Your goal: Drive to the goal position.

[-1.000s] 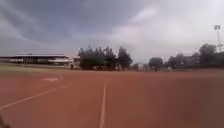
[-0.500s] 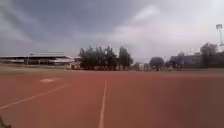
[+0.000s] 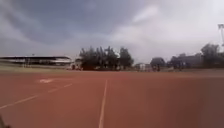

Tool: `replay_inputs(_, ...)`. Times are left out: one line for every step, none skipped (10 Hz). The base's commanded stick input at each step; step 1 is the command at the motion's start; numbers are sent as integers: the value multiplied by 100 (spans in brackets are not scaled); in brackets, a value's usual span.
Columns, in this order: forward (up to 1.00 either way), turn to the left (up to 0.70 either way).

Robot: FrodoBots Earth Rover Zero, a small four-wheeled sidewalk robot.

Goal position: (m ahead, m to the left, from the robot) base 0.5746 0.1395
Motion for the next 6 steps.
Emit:
replay_inputs(70, 0)
replay_inputs(70, 0)
replay_inputs(70, 0)
replay_inputs(70, 0)
replay_inputs(70, 0)
replay_inputs(70, 0)
